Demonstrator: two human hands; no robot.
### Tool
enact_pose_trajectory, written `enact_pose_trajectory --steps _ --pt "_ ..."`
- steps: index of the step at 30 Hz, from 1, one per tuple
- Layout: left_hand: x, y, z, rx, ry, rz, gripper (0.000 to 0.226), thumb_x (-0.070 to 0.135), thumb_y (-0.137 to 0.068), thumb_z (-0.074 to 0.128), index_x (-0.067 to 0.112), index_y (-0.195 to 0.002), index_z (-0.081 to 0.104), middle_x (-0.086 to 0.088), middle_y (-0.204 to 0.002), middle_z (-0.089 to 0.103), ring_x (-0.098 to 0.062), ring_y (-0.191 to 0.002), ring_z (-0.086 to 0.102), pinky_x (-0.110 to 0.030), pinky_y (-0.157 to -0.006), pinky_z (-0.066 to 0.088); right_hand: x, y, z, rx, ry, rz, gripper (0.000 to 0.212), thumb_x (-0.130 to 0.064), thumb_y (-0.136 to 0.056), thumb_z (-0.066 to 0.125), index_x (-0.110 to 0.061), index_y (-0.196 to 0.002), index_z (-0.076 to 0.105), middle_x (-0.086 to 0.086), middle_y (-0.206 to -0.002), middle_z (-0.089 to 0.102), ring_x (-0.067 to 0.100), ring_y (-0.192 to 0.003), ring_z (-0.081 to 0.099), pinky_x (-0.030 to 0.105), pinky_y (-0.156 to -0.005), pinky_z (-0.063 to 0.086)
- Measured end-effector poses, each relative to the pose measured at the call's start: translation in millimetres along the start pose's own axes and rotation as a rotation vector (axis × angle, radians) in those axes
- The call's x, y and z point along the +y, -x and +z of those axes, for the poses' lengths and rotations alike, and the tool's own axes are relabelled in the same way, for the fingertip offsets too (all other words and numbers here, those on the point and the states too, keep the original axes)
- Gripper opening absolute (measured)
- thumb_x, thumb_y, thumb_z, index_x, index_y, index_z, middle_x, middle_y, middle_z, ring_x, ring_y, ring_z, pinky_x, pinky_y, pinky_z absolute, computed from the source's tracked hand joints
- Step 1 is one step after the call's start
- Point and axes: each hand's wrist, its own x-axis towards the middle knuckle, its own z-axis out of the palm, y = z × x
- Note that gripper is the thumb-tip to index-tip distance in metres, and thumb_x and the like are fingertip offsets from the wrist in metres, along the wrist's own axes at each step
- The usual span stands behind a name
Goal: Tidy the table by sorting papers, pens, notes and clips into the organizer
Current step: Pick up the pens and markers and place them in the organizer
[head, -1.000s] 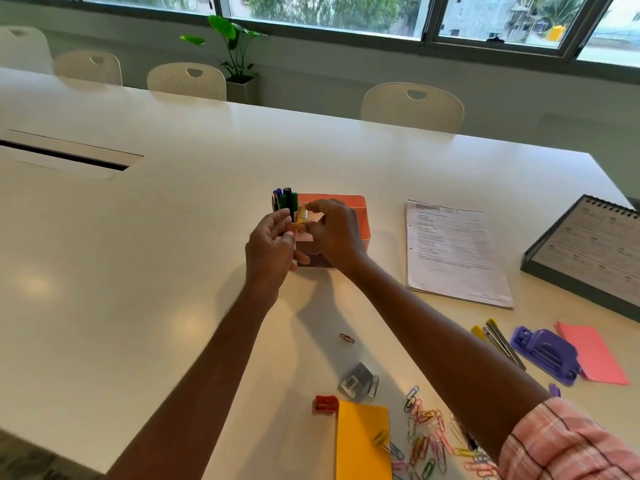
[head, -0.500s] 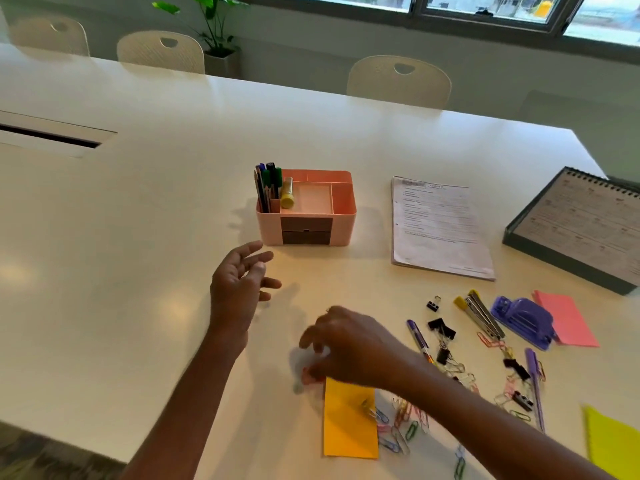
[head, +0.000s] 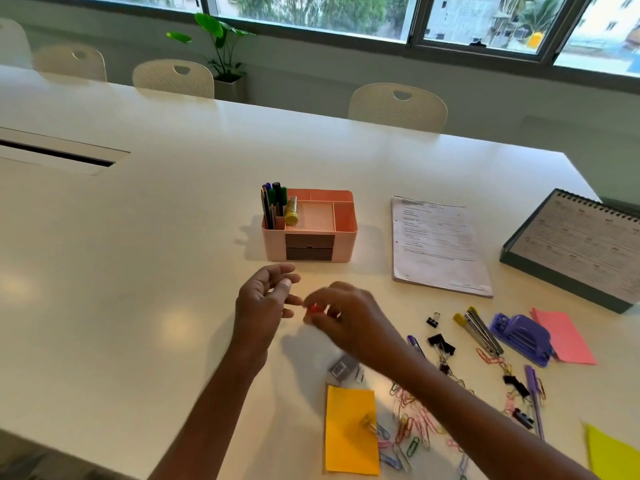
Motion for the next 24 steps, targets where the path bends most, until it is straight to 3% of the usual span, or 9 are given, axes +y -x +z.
enact_pose_trajectory --steps 3,10,14,18,24 --pt "3 -3 4 -0.008 0.026 -0.013 0.023 0.011 -0.107 0.055 0.023 -0.121 0.070 0.002 -0.112 0.078 -0.025 -0.088 0.077 -0.034 -0.071 0.060 8 -32 -21 0.126 -0.101 0.019 0.029 -0.012 -0.095 0.075 -0.019 -0.123 0.072 -0.011 -0.111 0.066 0.002 -0.098 0.067 0.019 -0.083 0.059" --pt "4 -5 11 -0.006 0.058 -0.036 0.020 0.013 -0.106 0.059 0.025 -0.117 0.071 0.003 -0.109 0.078 -0.027 -0.087 0.077 -0.038 -0.073 0.062 26 -119 -46 0.262 0.072 -0.022 0.034 -0.002 -0.092 0.075 -0.008 -0.126 0.071 -0.001 -0.112 0.070 0.005 -0.091 0.065 0.017 -0.078 0.059" --pt "0 -4 11 0.005 0.055 -0.054 0.019 0.016 -0.106 0.058 0.026 -0.117 0.070 0.004 -0.110 0.078 -0.022 -0.087 0.077 -0.035 -0.073 0.061 42 -168 -52 0.203 0.270 -0.031 0.027 0.001 -0.092 0.074 -0.004 -0.119 0.075 0.007 -0.110 0.072 0.014 -0.096 0.064 0.014 -0.072 0.052" --pt "-4 -4 6 0.012 0.058 -0.081 0.019 0.017 -0.107 0.058 0.026 -0.118 0.070 0.005 -0.111 0.078 -0.021 -0.088 0.077 -0.034 -0.074 0.060 54 -197 -44 0.112 0.344 0.019 0.023 0.000 -0.091 0.074 -0.006 -0.113 0.077 0.009 -0.107 0.074 0.018 -0.092 0.070 0.027 -0.074 0.062" --pt "-10 -10 -3 0.036 0.047 -0.087 0.019 0.017 -0.107 0.058 0.025 -0.118 0.070 0.006 -0.110 0.079 -0.021 -0.088 0.078 -0.036 -0.077 0.064 49 -209 -41 0.099 0.300 0.078 0.020 -0.002 -0.090 0.076 -0.005 -0.110 0.077 0.005 -0.104 0.072 0.015 -0.089 0.068 0.011 -0.060 0.046"
